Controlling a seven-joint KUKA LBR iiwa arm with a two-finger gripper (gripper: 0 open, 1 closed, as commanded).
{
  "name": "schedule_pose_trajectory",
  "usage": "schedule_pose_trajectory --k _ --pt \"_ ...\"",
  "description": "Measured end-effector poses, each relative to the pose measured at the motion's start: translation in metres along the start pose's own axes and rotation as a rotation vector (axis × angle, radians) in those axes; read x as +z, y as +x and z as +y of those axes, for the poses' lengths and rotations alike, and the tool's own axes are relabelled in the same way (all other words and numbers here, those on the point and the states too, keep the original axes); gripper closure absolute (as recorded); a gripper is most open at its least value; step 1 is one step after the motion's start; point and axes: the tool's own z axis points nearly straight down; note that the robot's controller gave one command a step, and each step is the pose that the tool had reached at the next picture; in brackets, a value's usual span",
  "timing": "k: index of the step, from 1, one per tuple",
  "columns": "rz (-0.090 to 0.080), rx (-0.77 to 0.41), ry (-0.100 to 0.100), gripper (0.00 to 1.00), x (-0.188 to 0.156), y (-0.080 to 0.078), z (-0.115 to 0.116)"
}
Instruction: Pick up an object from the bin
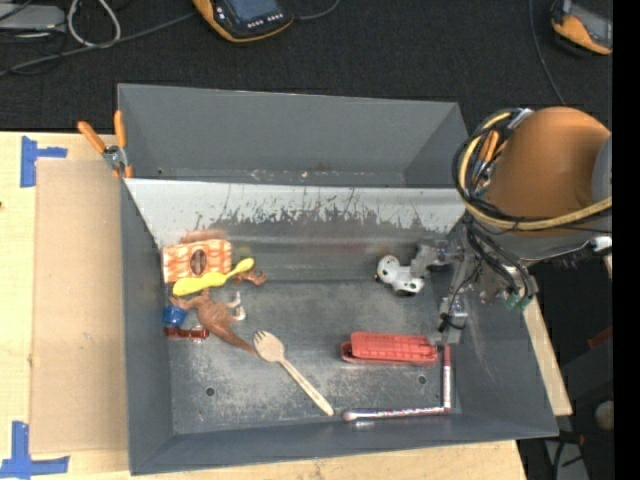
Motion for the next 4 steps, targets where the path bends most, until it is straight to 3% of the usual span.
schedule_pose_trajectory --k 1,2,3,4 --pt "-0.003 -0.013 0.000 0.00 0.055 0.018 0.013" --pt "-0.011 -0.107 0.001 0.00 0.126 0.025 -0.025" --pt "-0.002 0.139 -0.002 1.00 0.135 0.027 0.011" --pt "-0.002 0.139 -0.002 1.00 0.134 0.027 0.011"
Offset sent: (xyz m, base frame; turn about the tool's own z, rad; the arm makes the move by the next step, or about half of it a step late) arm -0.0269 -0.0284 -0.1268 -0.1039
